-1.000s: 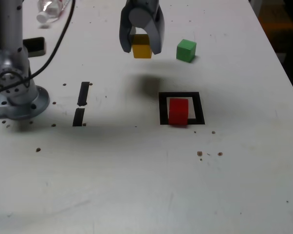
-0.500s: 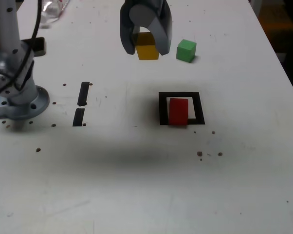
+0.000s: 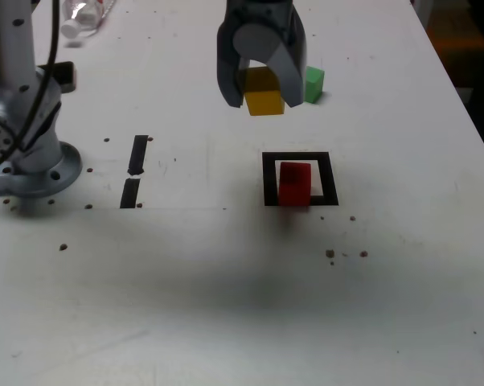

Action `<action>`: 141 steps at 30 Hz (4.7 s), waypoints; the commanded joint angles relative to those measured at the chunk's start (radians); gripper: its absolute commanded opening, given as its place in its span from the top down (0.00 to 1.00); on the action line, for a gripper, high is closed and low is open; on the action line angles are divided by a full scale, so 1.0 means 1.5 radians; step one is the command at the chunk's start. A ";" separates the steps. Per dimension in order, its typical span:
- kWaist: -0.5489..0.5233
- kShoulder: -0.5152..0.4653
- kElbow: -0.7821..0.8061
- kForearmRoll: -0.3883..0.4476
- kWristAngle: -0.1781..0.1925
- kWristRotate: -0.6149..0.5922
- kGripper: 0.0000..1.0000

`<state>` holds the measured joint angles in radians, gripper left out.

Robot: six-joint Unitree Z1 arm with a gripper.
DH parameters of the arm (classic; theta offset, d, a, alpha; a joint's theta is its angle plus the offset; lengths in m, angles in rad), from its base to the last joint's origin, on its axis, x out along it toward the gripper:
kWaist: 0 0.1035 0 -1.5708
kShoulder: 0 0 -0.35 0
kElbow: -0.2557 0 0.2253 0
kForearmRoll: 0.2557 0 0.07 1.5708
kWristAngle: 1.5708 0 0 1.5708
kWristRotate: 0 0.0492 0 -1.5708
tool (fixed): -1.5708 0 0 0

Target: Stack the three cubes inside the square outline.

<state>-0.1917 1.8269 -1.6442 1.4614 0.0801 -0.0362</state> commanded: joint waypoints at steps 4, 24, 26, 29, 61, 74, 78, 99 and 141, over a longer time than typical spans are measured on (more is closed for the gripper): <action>-0.019 0.041 -0.023 0.000 -0.002 -0.013 0.64; -0.028 0.133 -0.023 -0.017 -0.014 -0.021 0.64; -0.028 0.139 -0.024 -0.021 -0.017 -0.021 0.64; -0.028 0.146 -0.024 -0.030 -0.021 -0.020 0.64; -0.028 0.167 -0.005 -0.067 -0.020 -0.013 0.49; -0.028 0.165 -0.002 -0.077 -0.017 0.001 0.28; -0.028 0.164 0.000 -0.080 -0.013 0.005 0.22; 0.016 0.002 0.031 0.003 0.052 0.026 0.17; 0.352 0.207 -0.150 -0.048 0.095 0.585 0.03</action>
<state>0.3339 2.1313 -1.8705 1.3902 0.2242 0.8405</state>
